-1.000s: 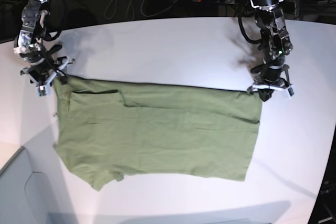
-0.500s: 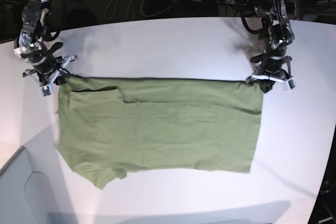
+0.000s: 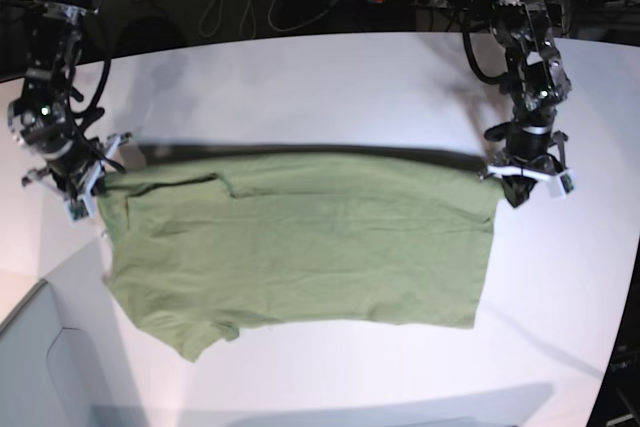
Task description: Fold the T-shirt properly
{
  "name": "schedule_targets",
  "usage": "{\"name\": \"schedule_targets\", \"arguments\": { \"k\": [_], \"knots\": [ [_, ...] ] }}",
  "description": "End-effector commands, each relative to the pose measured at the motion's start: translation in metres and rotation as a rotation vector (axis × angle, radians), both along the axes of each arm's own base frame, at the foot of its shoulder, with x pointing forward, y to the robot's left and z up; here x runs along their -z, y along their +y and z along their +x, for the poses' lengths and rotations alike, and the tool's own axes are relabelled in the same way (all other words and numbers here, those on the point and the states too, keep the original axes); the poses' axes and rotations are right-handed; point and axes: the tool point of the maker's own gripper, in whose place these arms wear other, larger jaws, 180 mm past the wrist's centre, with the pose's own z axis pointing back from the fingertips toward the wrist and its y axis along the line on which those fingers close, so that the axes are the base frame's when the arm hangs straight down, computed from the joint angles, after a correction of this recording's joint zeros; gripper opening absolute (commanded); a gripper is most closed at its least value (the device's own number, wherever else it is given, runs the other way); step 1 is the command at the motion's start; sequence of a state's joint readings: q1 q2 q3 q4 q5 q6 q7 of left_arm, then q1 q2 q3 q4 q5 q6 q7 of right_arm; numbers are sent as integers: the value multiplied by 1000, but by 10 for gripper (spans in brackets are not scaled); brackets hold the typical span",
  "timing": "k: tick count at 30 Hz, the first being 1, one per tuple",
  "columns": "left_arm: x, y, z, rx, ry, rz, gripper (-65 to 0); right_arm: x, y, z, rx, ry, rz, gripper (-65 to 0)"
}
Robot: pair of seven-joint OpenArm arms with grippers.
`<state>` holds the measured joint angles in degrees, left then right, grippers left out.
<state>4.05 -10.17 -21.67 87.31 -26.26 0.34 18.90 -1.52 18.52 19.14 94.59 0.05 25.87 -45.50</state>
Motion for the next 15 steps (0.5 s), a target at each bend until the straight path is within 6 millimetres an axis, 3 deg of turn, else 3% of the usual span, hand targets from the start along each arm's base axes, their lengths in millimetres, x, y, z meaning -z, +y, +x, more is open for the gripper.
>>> {"name": "schedule_targets", "arguments": {
  "k": [1, 8, 15],
  "knots": [
    [-16, 4, 8, -3, -54, 18, -650, -17, -3, 11, -28, -44, -26, -650],
    [-19, 4, 10, -2, -61, 19, -650, -25, -2, 19, -42, -66, -37, -650],
    [-37, 10, 27, 1, -104, 42, -650, -43, -3, 46, -27, -125, -19, -650]
  ]
}}
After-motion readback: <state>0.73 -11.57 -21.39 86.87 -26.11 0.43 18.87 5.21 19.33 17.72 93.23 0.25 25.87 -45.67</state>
